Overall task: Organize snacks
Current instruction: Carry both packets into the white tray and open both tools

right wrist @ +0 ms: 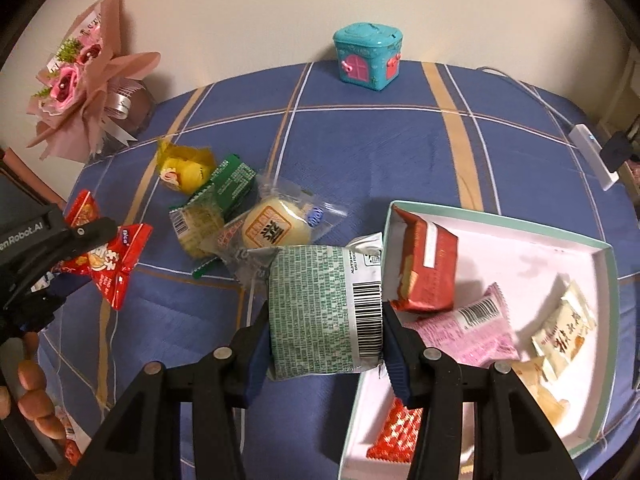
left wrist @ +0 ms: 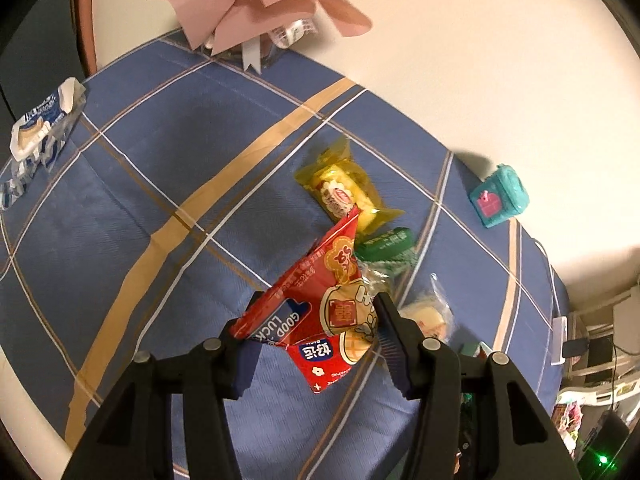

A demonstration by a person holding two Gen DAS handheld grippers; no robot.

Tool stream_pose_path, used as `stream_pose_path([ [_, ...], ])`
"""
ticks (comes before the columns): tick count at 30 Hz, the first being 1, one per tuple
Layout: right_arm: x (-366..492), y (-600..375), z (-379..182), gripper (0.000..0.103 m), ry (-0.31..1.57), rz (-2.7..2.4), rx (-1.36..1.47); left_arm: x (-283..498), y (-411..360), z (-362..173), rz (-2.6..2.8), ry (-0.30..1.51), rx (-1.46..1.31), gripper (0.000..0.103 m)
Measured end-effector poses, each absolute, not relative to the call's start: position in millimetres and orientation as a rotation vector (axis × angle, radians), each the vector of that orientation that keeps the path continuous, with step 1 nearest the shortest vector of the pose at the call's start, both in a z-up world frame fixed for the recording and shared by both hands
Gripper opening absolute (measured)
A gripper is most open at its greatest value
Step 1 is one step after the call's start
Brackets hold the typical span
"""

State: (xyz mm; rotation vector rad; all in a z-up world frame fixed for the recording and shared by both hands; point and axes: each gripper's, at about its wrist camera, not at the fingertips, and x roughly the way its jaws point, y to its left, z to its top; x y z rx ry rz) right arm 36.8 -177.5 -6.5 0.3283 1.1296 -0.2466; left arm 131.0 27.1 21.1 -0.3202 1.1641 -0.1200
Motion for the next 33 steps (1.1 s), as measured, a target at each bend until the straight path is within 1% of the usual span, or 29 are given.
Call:
stream_pose_path([
  [9,11,-184,14,0.052,1.102,-0.267,0.326,107,4,35,-0.174,1.134,-0.275,0.055],
  [16,-9,-207,17,0.052,1.101,-0.309,0.36,95,-23,37,-0.216,1.128,-0.252,0.055],
  [25,-36,-269,14,0.052,1.104,-0.425,0.465,75,-75,36,-0.303,1.143,-0.179,0.055],
  [33,-80,-338,18,0.052,1.072,-0.585,0.569,37,-147,35,-0.459,1.15,-0.063,0.055],
])
